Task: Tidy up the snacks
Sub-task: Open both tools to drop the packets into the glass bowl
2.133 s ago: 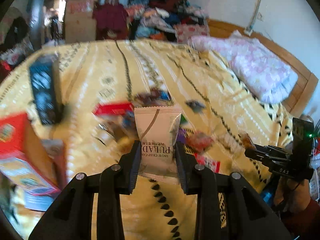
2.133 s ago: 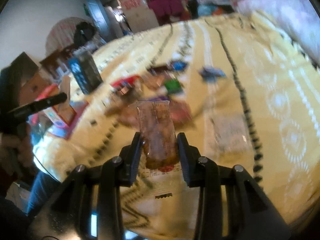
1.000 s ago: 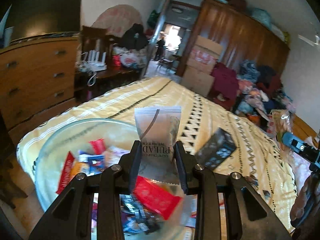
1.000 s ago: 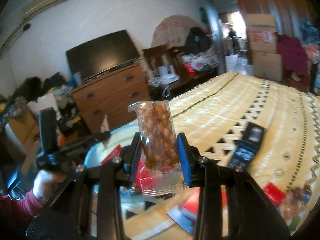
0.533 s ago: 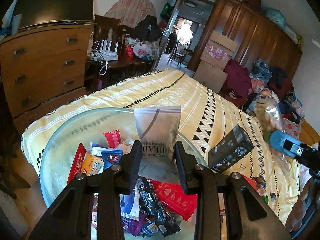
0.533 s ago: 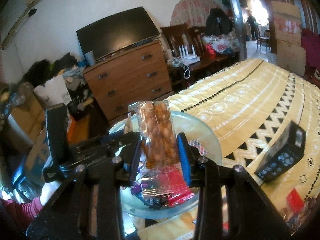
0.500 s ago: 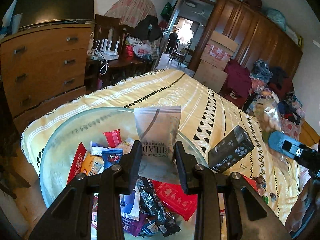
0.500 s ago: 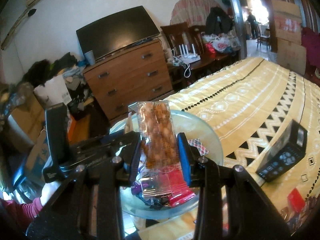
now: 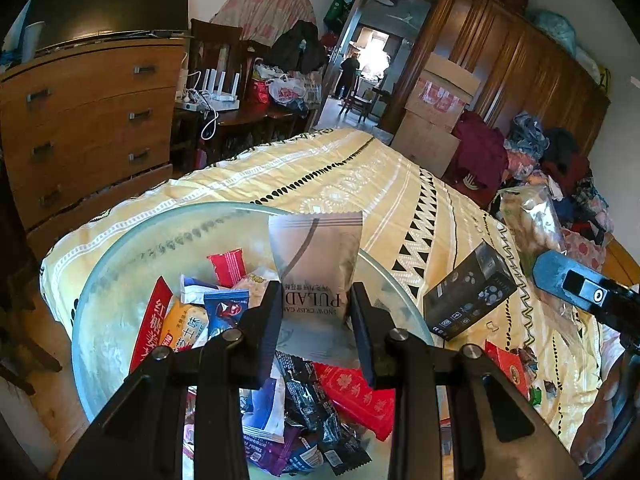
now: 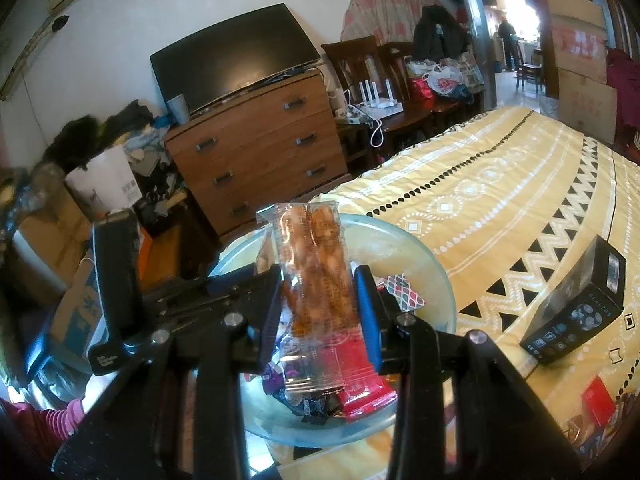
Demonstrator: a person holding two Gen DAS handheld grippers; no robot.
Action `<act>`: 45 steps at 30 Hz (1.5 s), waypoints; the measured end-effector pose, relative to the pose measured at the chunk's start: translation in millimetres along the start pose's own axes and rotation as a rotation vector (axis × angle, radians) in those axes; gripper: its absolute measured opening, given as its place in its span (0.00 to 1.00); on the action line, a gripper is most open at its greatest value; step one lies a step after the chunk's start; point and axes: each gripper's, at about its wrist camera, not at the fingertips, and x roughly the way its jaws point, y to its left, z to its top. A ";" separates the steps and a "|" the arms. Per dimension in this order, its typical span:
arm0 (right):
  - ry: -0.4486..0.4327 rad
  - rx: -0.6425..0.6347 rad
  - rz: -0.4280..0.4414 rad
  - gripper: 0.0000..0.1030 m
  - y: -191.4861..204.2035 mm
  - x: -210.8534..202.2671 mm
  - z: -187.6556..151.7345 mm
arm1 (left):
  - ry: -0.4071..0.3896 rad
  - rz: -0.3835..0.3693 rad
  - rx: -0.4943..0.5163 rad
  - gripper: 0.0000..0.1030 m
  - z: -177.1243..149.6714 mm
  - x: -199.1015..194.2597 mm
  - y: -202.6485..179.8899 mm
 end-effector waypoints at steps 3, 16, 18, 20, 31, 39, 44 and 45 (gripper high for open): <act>0.004 0.004 0.001 0.35 -1.4 2.7 -0.1 | 0.006 0.005 0.001 0.33 0.4 2.0 0.9; 0.029 0.007 0.006 0.35 -3.7 16.4 -2.1 | 0.041 0.049 -0.003 0.33 -2.3 14.8 5.7; 0.033 0.008 0.006 0.35 -3.5 18.7 -2.6 | 0.044 0.052 -0.004 0.33 -3.0 15.3 5.4; 0.039 0.009 0.005 0.35 -3.3 20.8 -3.6 | 0.045 0.053 -0.006 0.33 -3.9 15.8 6.1; 0.059 0.005 0.012 0.36 1.6 29.5 -5.6 | 0.045 0.070 -0.015 0.34 -6.5 16.3 8.5; 0.067 0.002 0.015 0.37 3.5 36.5 -6.6 | 0.049 0.083 -0.024 0.34 -7.4 17.2 11.8; 0.060 -0.001 0.016 0.37 4.9 36.5 -7.8 | 0.058 0.083 -0.018 0.34 -6.9 18.9 10.3; 0.060 -0.001 0.017 0.37 4.6 35.4 -7.8 | 0.062 0.082 -0.017 0.34 -7.1 20.2 9.7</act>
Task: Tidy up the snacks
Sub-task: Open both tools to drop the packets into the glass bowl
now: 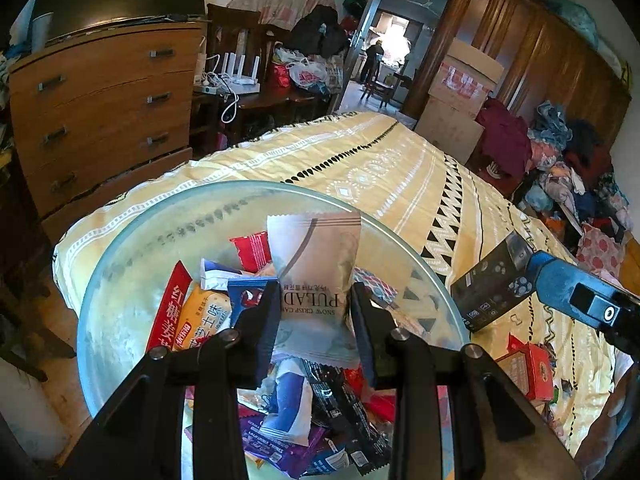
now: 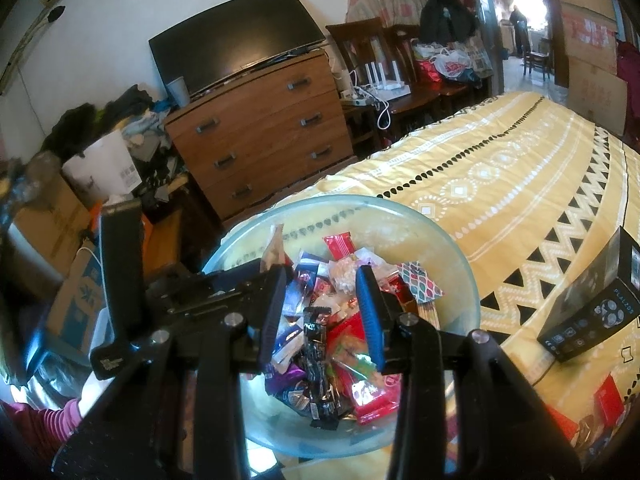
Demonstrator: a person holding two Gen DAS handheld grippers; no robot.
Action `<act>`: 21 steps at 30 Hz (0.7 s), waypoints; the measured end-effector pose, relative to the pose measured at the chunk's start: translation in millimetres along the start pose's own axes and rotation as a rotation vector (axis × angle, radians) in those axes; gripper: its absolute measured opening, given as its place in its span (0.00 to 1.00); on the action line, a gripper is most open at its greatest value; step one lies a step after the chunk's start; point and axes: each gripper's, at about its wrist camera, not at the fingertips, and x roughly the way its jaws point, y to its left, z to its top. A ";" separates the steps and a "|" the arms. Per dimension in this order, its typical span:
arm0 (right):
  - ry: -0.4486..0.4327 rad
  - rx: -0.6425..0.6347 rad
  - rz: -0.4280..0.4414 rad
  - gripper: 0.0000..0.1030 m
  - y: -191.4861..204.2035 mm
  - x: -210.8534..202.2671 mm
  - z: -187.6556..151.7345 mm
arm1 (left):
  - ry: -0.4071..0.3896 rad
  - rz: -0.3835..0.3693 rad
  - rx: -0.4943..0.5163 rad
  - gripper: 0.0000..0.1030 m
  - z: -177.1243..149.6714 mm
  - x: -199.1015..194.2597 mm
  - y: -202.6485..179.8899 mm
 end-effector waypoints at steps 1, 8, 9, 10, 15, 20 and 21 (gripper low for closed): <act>0.000 0.002 0.002 0.37 -0.6 0.0 -0.5 | 0.001 0.002 -0.002 0.34 -0.2 0.8 0.4; 0.013 0.022 0.004 0.41 -2.7 0.6 -4.5 | 0.013 0.003 -0.006 0.50 -3.9 6.9 0.7; 0.014 0.025 0.005 0.45 -2.9 0.6 -5.3 | 0.013 0.004 -0.009 0.58 -4.1 7.3 0.8; 0.013 0.026 0.007 0.46 -3.5 0.2 -6.0 | 0.008 0.008 -0.012 0.65 -4.1 7.2 1.3; 0.007 0.015 -0.003 0.66 0.7 -0.7 -7.5 | -0.016 0.028 -0.018 0.75 -5.4 5.0 1.4; -0.003 0.008 -0.017 0.76 6.0 -4.5 -11.0 | -0.027 0.036 -0.029 0.76 -6.1 3.6 3.3; -0.006 0.007 -0.024 0.80 6.9 -5.7 -12.0 | -0.028 0.035 -0.032 0.77 -6.4 3.5 3.5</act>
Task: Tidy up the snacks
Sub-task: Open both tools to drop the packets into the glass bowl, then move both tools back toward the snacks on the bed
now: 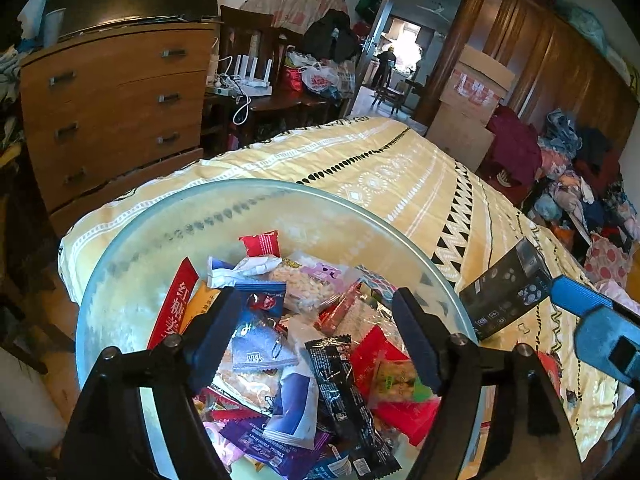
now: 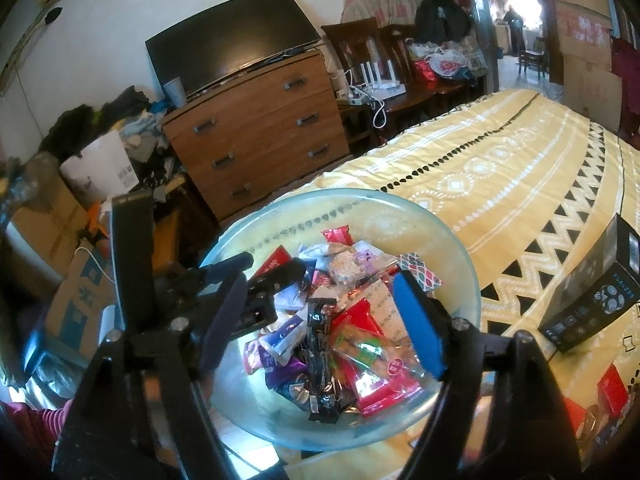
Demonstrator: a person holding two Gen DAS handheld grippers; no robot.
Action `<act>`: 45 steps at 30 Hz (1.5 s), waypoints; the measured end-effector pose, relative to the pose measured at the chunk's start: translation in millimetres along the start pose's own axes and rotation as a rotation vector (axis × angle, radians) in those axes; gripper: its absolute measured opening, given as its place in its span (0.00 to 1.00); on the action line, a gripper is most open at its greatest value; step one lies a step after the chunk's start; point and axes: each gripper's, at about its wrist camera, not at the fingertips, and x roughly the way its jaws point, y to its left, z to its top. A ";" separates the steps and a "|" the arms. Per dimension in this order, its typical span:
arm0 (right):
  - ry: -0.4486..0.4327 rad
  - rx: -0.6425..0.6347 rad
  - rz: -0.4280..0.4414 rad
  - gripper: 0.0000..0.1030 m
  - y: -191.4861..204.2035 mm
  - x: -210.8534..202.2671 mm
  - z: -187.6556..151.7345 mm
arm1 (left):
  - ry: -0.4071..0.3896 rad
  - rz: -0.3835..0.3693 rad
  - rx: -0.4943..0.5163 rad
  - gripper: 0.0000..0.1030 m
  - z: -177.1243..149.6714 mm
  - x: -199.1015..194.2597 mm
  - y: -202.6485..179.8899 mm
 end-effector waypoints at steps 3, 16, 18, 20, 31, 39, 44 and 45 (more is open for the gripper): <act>-0.018 0.005 -0.028 0.87 1.2 -5.1 -1.7 | 0.004 0.010 -0.004 0.77 -1.8 -0.7 -1.7; -0.057 -0.047 -0.122 0.96 10.5 -20.2 -19.2 | -0.005 0.060 0.008 0.77 -3.2 -1.4 -7.4; -0.056 -0.059 -0.130 0.97 13.1 -20.5 -20.3 | -0.007 0.071 0.007 0.77 -3.6 -1.9 -7.4; -0.059 -0.068 -0.136 0.98 14.7 -21.8 -21.6 | -0.008 0.076 0.006 0.77 -3.8 -2.2 -7.4; -0.083 -0.086 -0.141 1.00 20.5 -27.4 -21.9 | -0.008 0.084 0.006 0.77 -3.6 -2.8 -7.6; -0.188 -0.225 -0.207 1.00 50.6 -60.7 -41.0 | -0.076 0.059 0.025 0.77 -5.6 -20.4 -12.7; -0.278 -0.276 -0.263 1.00 64.2 -98.0 -71.4 | -0.219 0.008 0.099 0.77 -13.0 -59.6 -32.2; -0.295 -0.272 -0.282 1.00 63.8 -108.4 -81.6 | -0.245 -0.013 0.116 0.77 -14.5 -68.1 -38.4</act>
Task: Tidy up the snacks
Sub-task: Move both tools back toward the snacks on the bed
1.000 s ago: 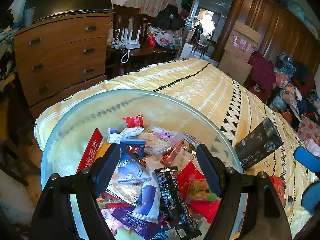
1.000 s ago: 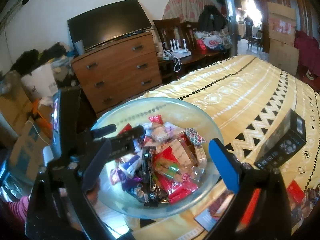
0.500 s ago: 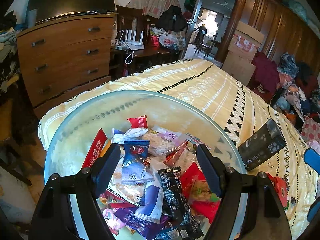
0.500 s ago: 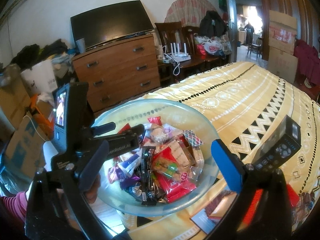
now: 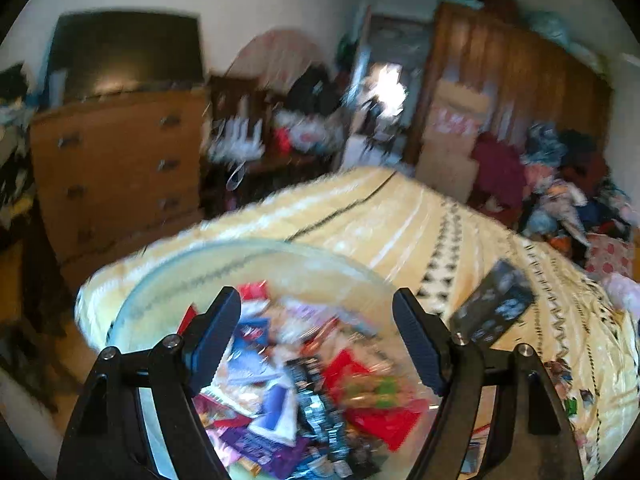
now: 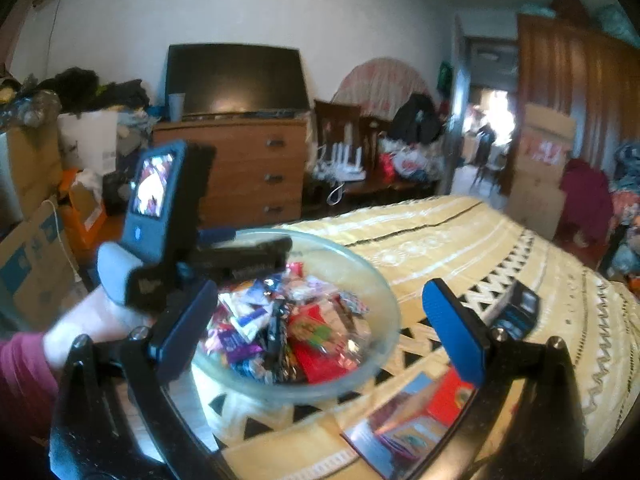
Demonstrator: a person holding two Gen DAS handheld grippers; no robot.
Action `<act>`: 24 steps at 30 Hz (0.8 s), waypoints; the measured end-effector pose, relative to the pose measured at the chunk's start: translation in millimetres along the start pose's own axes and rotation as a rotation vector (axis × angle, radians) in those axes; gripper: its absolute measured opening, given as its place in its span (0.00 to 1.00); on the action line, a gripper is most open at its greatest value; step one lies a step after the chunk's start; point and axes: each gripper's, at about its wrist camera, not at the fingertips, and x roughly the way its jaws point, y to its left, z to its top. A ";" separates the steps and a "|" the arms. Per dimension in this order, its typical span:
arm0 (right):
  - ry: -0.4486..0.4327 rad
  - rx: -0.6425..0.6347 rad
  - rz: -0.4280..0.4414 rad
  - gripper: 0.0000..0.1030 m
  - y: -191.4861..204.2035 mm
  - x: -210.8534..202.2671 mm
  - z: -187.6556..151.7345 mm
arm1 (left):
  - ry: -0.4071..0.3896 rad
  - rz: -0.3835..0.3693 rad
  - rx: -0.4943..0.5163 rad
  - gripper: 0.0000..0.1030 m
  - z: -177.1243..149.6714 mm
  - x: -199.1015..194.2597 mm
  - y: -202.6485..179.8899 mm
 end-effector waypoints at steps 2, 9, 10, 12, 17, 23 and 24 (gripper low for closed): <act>-0.020 0.007 -0.032 1.00 -4.1 -19.1 -13.4 | -0.060 -0.046 0.040 0.80 -0.1 -19.1 -14.6; 0.050 0.090 -0.187 1.00 -34.8 -80.4 -87.4 | -0.184 -0.220 0.226 0.94 -21.8 -78.7 -89.4; 0.079 0.114 -0.206 1.00 -41.5 -88.2 -101.2 | -0.178 -0.250 0.243 0.94 -27.1 -81.9 -101.1; 0.146 0.190 -0.242 1.00 -56.8 -104.1 -129.8 | -0.146 -0.302 0.286 0.94 -40.3 -82.2 -124.5; 0.288 0.329 -0.333 1.00 -87.9 -136.5 -193.5 | -0.015 -0.431 0.386 0.94 -82.5 -76.3 -186.8; 0.347 0.494 -0.340 0.90 -137.5 -160.2 -250.2 | 0.217 -0.569 0.461 0.93 -143.1 -55.8 -251.2; 0.355 0.516 -0.332 0.87 -145.1 -159.5 -255.4 | 0.260 -0.579 0.463 0.92 -153.2 -50.5 -259.4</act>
